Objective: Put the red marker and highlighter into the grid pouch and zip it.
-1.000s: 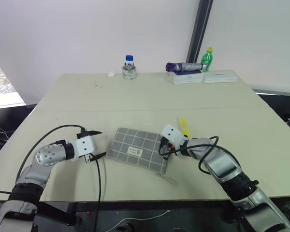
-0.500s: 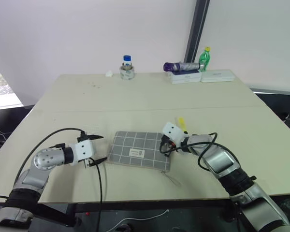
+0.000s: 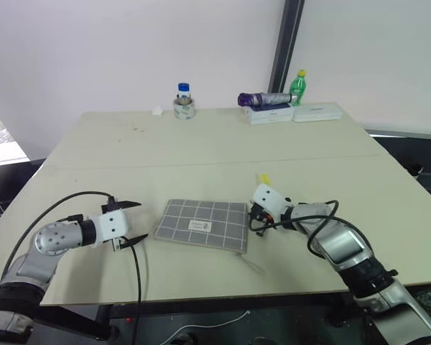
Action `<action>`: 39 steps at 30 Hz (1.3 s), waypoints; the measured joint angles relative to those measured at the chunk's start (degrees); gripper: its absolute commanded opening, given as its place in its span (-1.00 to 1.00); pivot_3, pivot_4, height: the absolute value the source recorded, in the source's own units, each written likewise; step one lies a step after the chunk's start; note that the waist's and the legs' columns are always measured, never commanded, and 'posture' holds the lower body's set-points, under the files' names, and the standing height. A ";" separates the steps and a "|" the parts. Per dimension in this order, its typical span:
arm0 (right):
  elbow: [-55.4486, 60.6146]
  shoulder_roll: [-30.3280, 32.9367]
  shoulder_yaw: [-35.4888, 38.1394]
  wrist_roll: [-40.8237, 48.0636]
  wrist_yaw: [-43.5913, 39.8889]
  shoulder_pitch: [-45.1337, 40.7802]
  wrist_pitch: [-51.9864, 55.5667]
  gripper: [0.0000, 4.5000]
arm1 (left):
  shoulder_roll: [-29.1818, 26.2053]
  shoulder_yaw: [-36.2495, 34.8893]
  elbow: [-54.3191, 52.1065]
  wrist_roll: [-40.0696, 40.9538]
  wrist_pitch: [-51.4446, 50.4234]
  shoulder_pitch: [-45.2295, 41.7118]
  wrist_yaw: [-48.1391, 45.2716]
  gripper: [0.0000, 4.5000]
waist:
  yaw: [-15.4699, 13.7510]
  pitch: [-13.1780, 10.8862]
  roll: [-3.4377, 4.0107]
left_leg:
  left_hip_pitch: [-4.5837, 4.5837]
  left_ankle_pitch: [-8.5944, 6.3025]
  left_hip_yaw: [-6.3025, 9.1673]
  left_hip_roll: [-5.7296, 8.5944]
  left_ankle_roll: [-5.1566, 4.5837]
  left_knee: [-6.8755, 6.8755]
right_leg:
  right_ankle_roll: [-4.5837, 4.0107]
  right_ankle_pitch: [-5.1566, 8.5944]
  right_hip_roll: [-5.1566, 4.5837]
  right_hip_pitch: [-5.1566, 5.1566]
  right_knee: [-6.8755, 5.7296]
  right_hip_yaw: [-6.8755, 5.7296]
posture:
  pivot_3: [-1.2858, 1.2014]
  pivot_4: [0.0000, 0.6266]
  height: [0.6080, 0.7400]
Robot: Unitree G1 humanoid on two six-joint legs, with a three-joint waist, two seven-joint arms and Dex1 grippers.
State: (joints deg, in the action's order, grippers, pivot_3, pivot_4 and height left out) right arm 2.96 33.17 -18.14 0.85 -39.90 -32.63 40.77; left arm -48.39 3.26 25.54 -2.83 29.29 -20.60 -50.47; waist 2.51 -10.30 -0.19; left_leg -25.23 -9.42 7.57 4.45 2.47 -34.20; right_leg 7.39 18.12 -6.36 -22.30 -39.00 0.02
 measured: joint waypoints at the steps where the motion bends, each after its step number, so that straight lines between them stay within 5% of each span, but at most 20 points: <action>1: 0.92 0.33 0.32 0.07 -0.31 0.61 0.41 -0.99 | -0.04 0.02 0.39 -0.50 0.90 -0.06 0.52 1.00 | -0.03 0.00 0.00 | 0.00 0.00 0.00 0.00 0.00 0.00 | 0.00 0.00 0.00 0.00 0.00 0.00 | 0.03 -0.52 0.94; 10: 5.51 0.22 0.38 0.43 -2.08 1.96 3.29 -0.99 | 1.28 1.62 1.09 -3.23 5.93 -1.38 0.92 1.00 | -0.26 0.00 0.00 | 0.00 0.00 -0.01 0.02 0.00 -0.04 | 0.00 0.00 -0.01 0.05 0.00 0.00 | 0.03 -0.52 0.94; 26: -3.83 -3.33 -1.86 -2.67 -2.00 -3.90 -1.82 -0.99 | 7.18 5.59 -0.44 -3.85 8.46 -4.25 0.40 1.00 | -0.76 0.01 0.00 | 0.00 0.02 0.00 0.06 0.00 -0.11 | 0.01 0.00 -0.03 0.09 -0.01 0.00 | 0.03 -0.52 0.94; 39: -5.70 -4.72 -1.94 -4.12 -2.13 -4.45 -3.71 -0.99 | 4.19 3.90 -7.07 2.57 1.10 1.77 -2.46 1.00 | 0.45 0.01 0.00 | 0.00 0.02 0.02 -0.05 0.00 -0.03 | -0.01 0.01 0.07 -0.03 -0.07 0.03 | 0.03 -0.52 0.94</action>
State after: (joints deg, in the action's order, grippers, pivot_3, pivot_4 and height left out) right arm -2.75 28.45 -20.09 -3.27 -42.02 -37.08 37.06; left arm -44.20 7.16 18.47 -0.26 30.40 -18.83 -52.93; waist 2.96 -10.29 -0.19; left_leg -25.23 -9.39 7.58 4.40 2.47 -34.23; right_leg 7.39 18.13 -6.29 -22.33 -39.07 0.06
